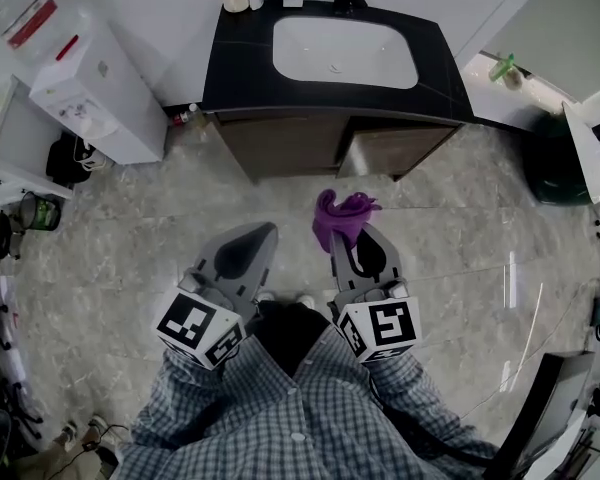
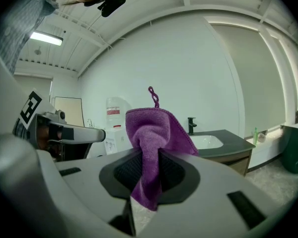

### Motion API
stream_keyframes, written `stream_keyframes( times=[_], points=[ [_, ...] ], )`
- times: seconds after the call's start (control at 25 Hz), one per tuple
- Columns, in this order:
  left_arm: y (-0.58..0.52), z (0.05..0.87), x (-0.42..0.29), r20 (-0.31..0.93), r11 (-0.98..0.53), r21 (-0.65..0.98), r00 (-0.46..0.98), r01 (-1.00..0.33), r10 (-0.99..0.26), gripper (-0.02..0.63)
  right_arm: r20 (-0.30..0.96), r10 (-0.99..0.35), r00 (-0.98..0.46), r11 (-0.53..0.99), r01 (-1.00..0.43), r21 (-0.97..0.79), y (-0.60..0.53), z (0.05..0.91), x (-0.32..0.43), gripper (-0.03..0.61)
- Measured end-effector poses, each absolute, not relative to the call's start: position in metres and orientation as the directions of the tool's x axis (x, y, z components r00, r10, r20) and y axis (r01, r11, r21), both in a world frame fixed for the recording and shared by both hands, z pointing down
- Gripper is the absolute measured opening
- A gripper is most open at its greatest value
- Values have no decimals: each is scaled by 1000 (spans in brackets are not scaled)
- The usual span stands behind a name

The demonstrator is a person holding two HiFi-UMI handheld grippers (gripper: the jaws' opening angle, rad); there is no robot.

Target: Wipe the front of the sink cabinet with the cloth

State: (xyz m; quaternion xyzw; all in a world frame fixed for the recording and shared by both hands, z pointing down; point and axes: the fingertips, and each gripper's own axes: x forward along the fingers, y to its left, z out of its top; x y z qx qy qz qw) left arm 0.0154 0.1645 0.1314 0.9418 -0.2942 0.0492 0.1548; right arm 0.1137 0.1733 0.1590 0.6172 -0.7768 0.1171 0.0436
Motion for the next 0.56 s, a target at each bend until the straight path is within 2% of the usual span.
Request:
stream_keyframes(
  times=[0.56],
  points=[
    [161, 127, 13, 178, -779, 265, 822, -569, -540, 11, 207, -949, -237, 214, -969, -125, 168, 151, 110, 72]
  ],
)
